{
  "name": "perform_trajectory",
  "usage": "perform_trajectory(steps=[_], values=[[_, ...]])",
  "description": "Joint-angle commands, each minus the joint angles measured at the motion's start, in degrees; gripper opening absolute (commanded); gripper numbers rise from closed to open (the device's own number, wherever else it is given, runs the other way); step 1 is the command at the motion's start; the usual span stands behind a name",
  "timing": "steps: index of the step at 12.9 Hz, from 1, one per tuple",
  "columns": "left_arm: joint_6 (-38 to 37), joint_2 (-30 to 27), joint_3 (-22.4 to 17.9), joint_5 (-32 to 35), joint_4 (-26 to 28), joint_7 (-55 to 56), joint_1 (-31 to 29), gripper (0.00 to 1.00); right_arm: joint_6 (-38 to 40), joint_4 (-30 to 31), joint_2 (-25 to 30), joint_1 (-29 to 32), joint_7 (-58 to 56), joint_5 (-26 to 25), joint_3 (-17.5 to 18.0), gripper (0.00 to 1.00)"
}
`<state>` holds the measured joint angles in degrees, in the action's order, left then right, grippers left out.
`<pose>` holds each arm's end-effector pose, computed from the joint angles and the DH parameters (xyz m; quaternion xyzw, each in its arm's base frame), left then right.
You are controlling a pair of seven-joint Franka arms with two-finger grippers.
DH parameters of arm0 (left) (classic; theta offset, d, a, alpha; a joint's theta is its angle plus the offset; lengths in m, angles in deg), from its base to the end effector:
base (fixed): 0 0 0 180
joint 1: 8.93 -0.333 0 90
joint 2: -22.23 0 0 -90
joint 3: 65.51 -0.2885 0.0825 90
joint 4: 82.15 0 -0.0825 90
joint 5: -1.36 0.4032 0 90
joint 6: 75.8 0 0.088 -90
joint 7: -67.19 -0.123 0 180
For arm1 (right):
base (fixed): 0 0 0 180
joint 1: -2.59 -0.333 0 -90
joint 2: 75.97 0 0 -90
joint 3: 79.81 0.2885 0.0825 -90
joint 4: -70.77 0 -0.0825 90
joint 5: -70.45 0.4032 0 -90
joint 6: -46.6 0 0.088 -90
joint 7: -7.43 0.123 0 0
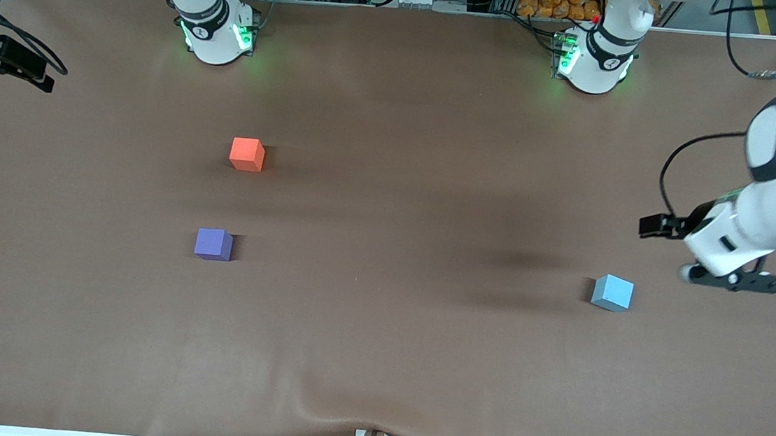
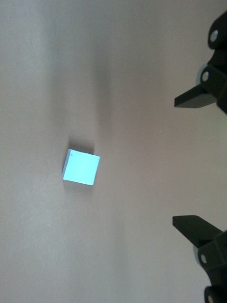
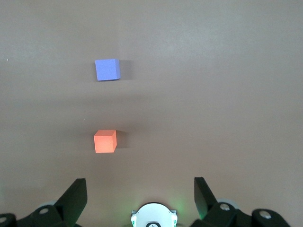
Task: Place blue block between orange and purple blocks
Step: 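Reach the left gripper down over the light-blue block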
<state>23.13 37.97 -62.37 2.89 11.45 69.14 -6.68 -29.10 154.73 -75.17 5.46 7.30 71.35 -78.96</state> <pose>0.6274 -0.0541 0.3960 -0.9953 0.0328 0.0900 0.0112 0.5400 -0.0168 0.6192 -0.9977 0.0150 0.0649 0.0088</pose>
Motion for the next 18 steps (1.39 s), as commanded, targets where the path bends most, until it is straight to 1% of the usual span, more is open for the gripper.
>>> perform_trajectory(steps=[1,3,4,7,10,12,13,18], values=[[7.6,1.1,0.2,1.0,5.5,-0.3,-0.3,1.0,0.3,0.3,0.4,0.1,0.9,0.4,0.0,1.0],[14.2,2.3,0.3,2.2,10.0,-0.6,-0.3,1.0,0.3,0.3,0.4,0.1,0.9,0.4,0.0,1.0],[17.8,3.8,0.3,2.3,11.1,-1.1,-0.2,1.0,0.3,0.3,0.4,0.1,0.9,0.4,0.0,1.0],[23.2,8.2,0.2,2.4,11.3,-4.7,-0.3,1.0,0.3,0.3,0.4,0.0,0.9,0.4,0.0,1.0],[29.4,11.6,0.2,4.8,10.6,-5.0,-0.2,1.0,0.4,0.3,0.4,0.0,0.9,0.4,0.0,1.0],[31.7,13.3,0.2,7.8,10.2,-5.6,-0.8,1.0,0.4,0.3,0.4,0.0,0.9,0.4,0.0,1.0],[32.4,14.5,0.2,8.2,9.8,-5.6,-0.9,1.0,0.4,0.3,0.4,0.0,0.9,0.4,0.0,1.0],[32.6,19.4,-0.1,8.4,6.8,-7.7,-1.3,1.0,0.3,0.3,0.4,0.1,0.9,1.0,0.0,1.0]])
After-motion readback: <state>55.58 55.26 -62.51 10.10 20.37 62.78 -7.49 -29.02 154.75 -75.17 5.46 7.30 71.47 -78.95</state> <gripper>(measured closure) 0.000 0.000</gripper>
